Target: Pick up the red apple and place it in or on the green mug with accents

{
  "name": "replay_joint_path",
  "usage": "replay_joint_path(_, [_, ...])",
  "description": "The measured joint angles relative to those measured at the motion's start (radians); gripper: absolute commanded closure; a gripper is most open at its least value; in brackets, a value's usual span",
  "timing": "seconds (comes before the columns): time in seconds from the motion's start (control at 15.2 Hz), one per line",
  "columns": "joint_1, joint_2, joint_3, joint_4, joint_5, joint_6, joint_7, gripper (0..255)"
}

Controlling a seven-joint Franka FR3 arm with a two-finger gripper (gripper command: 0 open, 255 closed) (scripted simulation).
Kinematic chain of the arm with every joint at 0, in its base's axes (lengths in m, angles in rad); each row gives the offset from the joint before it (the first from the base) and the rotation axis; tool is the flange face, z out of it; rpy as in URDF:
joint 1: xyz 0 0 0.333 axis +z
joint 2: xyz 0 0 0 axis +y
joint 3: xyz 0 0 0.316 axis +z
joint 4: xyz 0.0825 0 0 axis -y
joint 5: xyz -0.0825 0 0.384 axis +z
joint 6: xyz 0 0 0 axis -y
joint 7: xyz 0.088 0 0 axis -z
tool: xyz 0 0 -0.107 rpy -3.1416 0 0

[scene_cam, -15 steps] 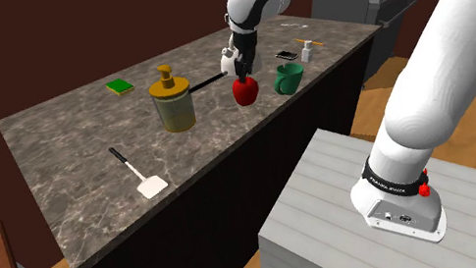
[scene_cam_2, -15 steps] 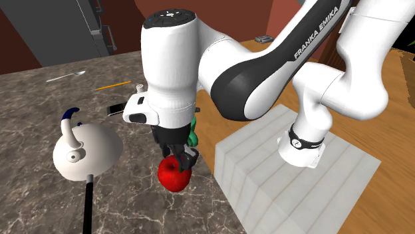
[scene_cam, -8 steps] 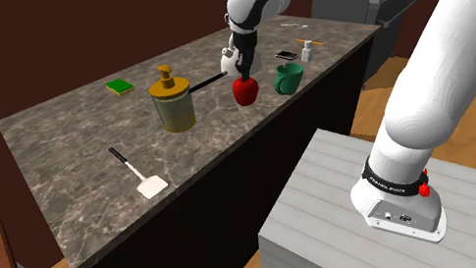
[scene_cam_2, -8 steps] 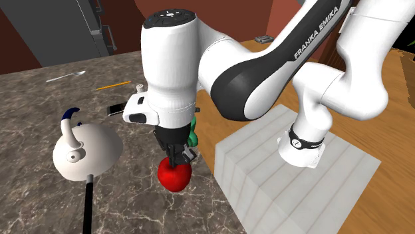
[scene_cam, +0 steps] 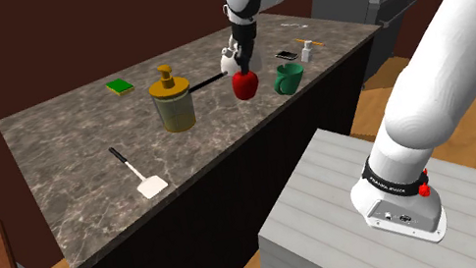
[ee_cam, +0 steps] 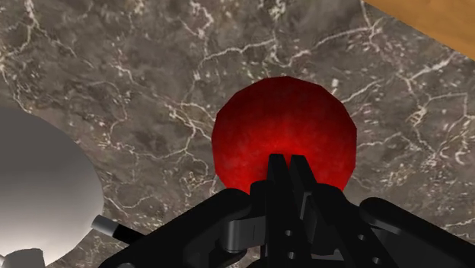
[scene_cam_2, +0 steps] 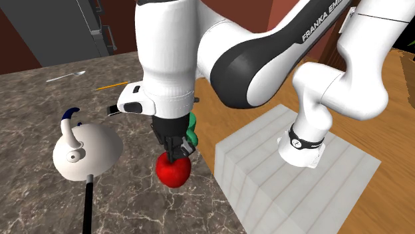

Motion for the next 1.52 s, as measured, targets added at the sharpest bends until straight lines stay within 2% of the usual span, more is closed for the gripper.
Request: replay_joint_path(1.52, [0.004, -0.088, 0.015, 0.227, -0.004, -0.315, 0.000, 255])
